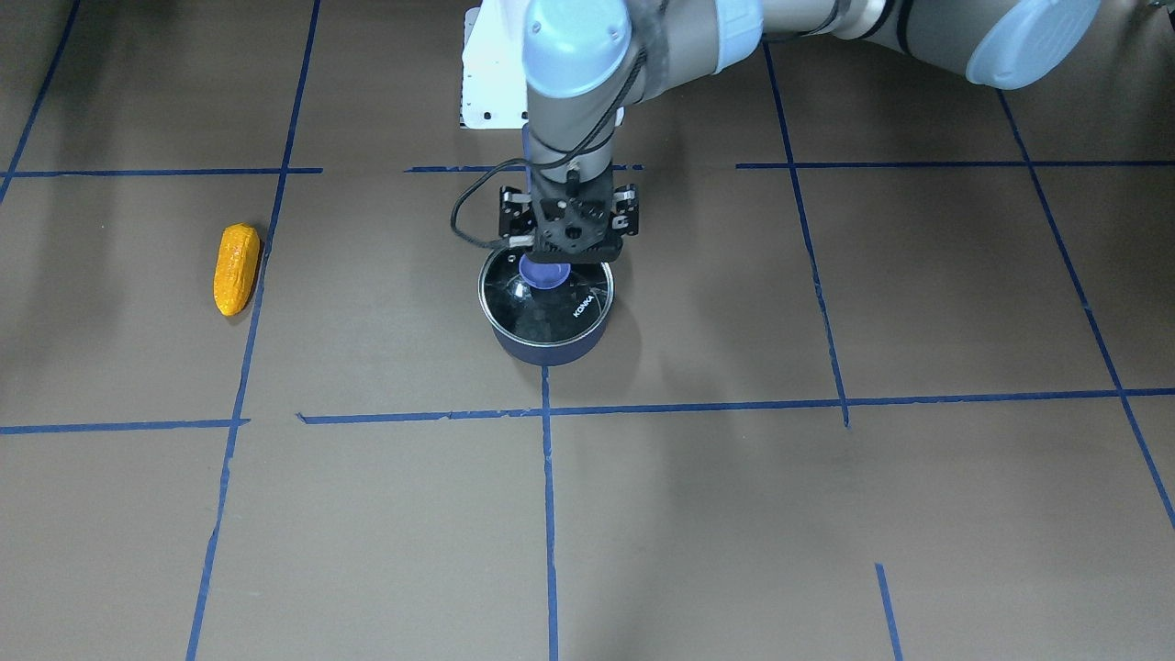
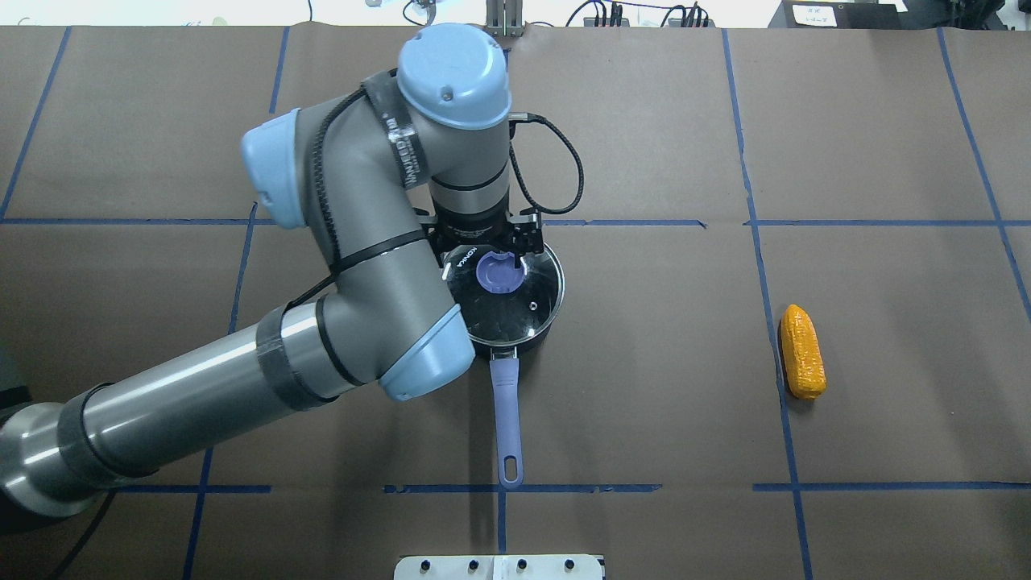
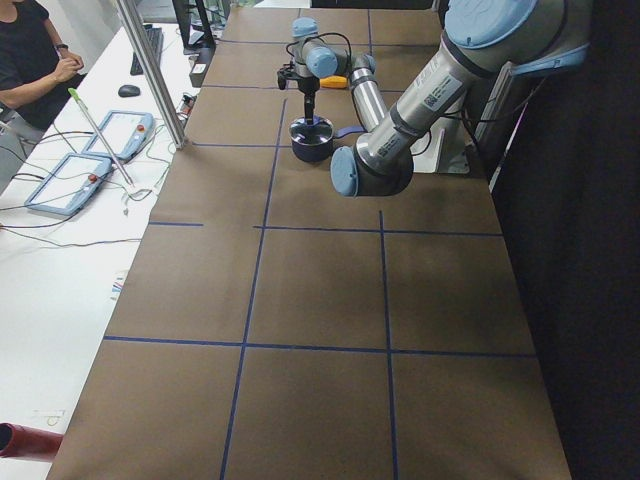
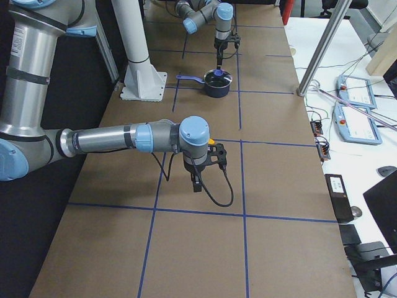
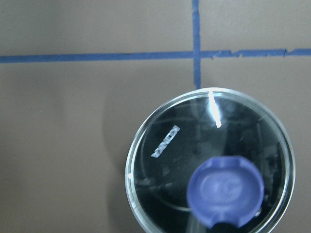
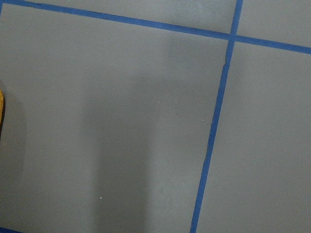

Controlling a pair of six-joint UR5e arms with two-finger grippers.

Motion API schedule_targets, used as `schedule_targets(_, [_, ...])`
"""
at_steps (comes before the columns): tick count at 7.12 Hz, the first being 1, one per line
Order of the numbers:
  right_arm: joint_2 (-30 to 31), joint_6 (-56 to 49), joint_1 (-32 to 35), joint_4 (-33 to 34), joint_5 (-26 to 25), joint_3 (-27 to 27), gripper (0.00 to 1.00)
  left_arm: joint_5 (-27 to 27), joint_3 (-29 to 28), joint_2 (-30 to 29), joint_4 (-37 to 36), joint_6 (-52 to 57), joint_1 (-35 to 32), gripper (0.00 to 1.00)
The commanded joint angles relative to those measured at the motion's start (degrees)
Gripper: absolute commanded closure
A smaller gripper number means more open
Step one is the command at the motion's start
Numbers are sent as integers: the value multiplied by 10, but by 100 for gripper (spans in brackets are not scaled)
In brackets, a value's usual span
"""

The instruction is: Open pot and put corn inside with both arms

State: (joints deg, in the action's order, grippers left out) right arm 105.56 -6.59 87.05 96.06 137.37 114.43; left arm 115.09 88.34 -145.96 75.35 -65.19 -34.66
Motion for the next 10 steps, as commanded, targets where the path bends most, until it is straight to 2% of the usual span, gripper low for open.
schedule_targets(1, [0,1,-2,0,0,0,0,1,-34,-17,4,-13,3,0])
schedule_targets(4, [0,1,-5,0,0,0,0,0,-68,-15,58,-30,5,0])
schedule_targets(7, [0,1,-6,0,0,0,0,0,-69,-10,57,-31,12,3])
schedule_targets(8, [0,1,-7,0,0,0,0,0,-69,-10,58,-39,13,18])
schedule_targets(10, [0,1,-7,0,0,0,0,0,-69,-11,58,-42,15,66])
